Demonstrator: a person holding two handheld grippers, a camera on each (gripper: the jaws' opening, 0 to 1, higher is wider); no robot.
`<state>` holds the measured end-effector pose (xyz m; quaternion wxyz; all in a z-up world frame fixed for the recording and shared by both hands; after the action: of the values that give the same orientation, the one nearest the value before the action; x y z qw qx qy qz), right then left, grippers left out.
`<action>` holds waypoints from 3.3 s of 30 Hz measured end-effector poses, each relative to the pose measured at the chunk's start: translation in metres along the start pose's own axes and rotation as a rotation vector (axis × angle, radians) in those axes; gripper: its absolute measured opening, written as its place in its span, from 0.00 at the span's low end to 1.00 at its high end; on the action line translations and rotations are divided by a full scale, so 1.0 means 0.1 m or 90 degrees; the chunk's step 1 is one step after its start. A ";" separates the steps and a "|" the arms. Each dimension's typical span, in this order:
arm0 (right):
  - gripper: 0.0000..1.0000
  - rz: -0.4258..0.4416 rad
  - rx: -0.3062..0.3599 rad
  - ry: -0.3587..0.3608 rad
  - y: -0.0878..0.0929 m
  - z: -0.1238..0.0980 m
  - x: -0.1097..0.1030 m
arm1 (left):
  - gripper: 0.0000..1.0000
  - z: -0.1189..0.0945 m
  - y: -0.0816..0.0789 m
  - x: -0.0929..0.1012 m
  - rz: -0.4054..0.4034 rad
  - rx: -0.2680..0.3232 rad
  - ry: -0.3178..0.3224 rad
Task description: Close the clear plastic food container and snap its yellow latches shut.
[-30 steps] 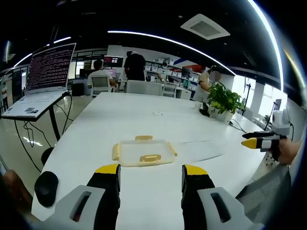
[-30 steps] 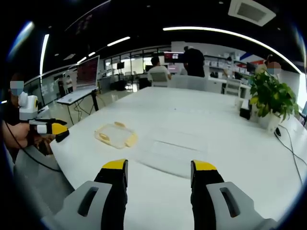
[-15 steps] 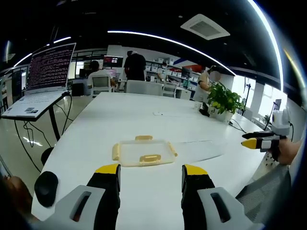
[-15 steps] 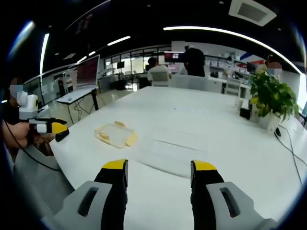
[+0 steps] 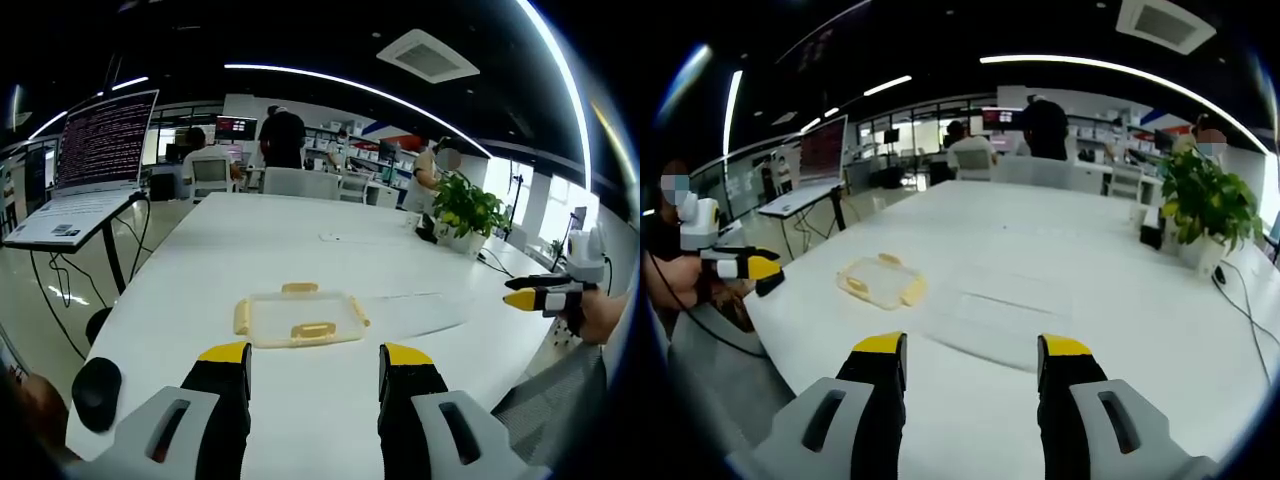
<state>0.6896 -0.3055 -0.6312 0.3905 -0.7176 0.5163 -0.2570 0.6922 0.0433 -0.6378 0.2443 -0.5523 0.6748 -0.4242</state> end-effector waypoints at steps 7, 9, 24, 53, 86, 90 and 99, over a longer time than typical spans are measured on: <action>0.49 0.001 0.001 0.000 0.00 0.00 0.00 | 0.45 0.00 0.00 0.00 0.000 0.000 0.000; 0.49 0.001 0.001 0.000 0.00 0.00 0.00 | 0.45 0.00 0.00 0.00 0.000 -0.001 0.000; 0.49 0.001 0.001 0.000 -0.01 -0.01 0.00 | 0.45 -0.01 0.00 0.01 0.000 -0.001 0.000; 0.49 -0.042 -0.005 -0.049 -0.19 0.19 -0.15 | 0.46 0.11 -0.14 -0.10 0.059 -0.024 0.026; 0.49 -0.194 -0.055 -0.197 -0.73 0.95 -0.42 | 0.47 0.72 -0.57 -0.37 0.291 -0.086 0.137; 0.49 -0.227 -0.058 -0.208 -0.83 1.06 -0.42 | 0.46 0.80 -0.67 -0.41 0.323 -0.086 0.142; 0.49 -0.294 -0.077 -0.233 -0.92 1.30 -0.41 | 0.47 0.93 -0.75 -0.53 0.394 -0.124 0.173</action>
<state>0.8257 -0.2141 -0.6269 0.3649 -0.8723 0.2747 -0.1746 0.8212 0.0638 -0.6305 0.2159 -0.2806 0.8738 -0.3333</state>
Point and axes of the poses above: the point that each gripper's makers call its tool centre point, and the gripper's own axes: z roughly forward along the fingers, x roughly to its right, y roughly out of its underside, the point moved 7 cm from there along -z, roughly backward along the fingers, and after that the axes turned 8 degrees about -x, right-handed, at the moved point
